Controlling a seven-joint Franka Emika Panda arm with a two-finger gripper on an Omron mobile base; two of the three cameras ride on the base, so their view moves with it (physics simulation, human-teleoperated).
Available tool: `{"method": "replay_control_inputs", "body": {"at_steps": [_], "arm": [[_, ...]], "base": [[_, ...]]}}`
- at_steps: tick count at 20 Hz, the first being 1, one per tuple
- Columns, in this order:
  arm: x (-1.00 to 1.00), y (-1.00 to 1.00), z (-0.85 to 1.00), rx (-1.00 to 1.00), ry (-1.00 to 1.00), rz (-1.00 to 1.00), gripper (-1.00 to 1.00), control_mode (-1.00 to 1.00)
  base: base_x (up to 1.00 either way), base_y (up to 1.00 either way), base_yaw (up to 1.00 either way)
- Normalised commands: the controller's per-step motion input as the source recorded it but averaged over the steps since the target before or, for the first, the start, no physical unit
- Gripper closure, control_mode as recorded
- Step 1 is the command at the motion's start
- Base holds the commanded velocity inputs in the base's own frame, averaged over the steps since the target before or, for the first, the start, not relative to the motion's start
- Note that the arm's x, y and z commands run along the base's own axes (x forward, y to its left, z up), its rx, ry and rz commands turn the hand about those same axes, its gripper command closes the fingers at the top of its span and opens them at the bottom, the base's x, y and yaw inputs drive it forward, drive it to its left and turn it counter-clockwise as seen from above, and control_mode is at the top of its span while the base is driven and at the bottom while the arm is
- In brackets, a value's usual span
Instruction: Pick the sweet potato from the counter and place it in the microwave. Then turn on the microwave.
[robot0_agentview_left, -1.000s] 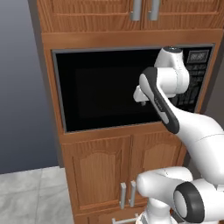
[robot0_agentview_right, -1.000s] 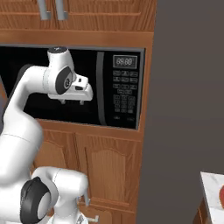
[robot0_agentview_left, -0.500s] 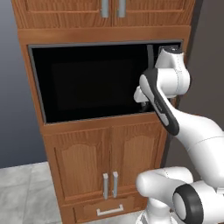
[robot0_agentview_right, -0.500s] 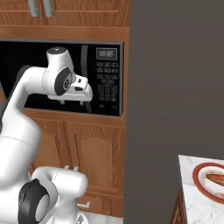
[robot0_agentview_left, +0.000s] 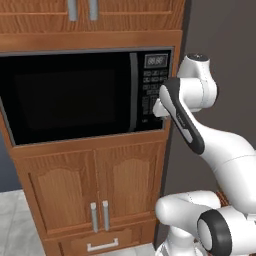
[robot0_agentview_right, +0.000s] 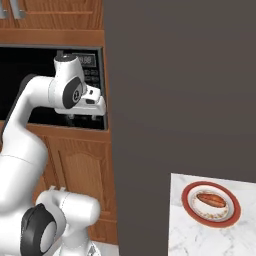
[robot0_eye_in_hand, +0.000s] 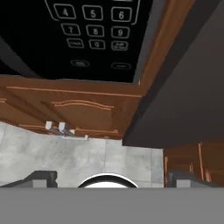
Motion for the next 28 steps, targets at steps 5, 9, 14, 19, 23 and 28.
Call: {"method": "replay_control_inputs", "body": {"at_steps": [5,9,14,19,23,28], "arm": [[0.00,0.00,0.00,0.00,0.00,0.00,-1.00,1.00],[0.00,0.00,0.00,0.00,0.00,0.00,-1.00,1.00],[0.00,0.00,0.00,0.00,0.00,0.00,-1.00,1.00],[0.00,0.00,0.00,0.00,0.00,0.00,-1.00,1.00],[0.00,0.00,0.00,0.00,0.00,0.00,-1.00,1.00],[0.00,0.00,0.00,0.00,0.00,0.00,-1.00,1.00]], "base": [[0.15,-0.54,0.03],[0.23,-0.14,0.03],[0.04,0.01,0.03],[0.01,0.17,0.01],[0.00,0.28,0.00],[0.00,0.53,0.00]]}}
